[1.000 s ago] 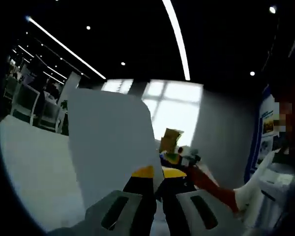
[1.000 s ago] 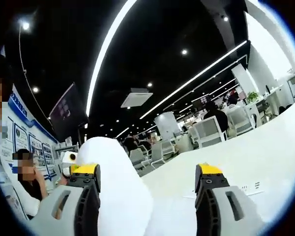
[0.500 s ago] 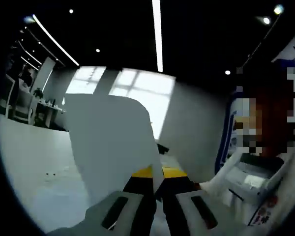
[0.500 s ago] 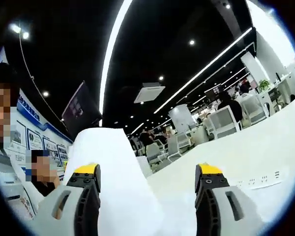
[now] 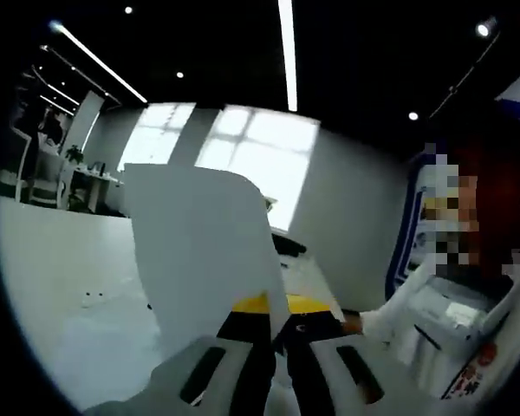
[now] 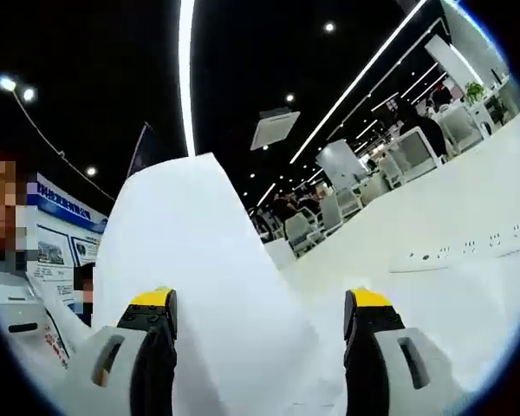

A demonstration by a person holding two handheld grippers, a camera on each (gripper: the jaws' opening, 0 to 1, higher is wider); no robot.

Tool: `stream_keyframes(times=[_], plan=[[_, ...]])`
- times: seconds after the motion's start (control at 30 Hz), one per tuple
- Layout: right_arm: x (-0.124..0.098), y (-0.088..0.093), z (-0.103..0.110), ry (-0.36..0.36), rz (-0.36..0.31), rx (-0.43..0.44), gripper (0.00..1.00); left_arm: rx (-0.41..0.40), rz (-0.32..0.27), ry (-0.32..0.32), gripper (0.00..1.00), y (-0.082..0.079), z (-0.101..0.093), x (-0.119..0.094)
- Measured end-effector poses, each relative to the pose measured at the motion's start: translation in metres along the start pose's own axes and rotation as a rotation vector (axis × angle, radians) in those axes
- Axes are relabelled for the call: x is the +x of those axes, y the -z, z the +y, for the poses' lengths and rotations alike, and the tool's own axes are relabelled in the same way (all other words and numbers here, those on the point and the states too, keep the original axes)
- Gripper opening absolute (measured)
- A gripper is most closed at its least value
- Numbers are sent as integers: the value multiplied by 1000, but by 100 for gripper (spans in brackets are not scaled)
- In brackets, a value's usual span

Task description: Organize the stack of printing papers by aligning and flattening the scattered papers on the table

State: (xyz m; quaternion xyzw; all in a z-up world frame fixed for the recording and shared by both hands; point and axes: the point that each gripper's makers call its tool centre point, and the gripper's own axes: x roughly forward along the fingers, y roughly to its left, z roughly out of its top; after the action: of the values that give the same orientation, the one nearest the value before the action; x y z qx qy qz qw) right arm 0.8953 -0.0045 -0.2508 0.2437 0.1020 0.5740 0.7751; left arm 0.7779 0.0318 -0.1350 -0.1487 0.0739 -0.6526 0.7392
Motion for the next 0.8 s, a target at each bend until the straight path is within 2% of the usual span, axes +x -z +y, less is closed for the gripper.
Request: stream_keyframes(times=[0.17, 0.23, 0.27, 0.4, 0.43, 0.5, 0.7, 0.8], plan=[[-15, -14, 16, -98, -23, -37, 75, -1, 23, 35, 6, 3, -6, -1], [-20, -19, 18, -135, -14, -87, 77, -4, 24, 44, 6, 3, -8, -1], [-22, -25, 15, -135, -16, -82, 77, -5, 22, 47, 6, 3, -9, -1], [-19, -45, 13, -219, -21, -62, 80, -12, 18, 61, 6, 5, -13, 0], [-18, -43, 16, -256, 1, -64, 81, -12, 18, 64, 6, 5, -14, 0], [-12, -41, 18, -280, 16, -64, 81, -9, 19, 71, 6, 6, -18, 2], [5, -32, 34, -394, 36, -21, 81, -10, 32, 93, 6, 8, -21, 3], [9, -19, 44, -437, 81, -6, 80, -16, 34, 95, 6, 10, -20, 4]])
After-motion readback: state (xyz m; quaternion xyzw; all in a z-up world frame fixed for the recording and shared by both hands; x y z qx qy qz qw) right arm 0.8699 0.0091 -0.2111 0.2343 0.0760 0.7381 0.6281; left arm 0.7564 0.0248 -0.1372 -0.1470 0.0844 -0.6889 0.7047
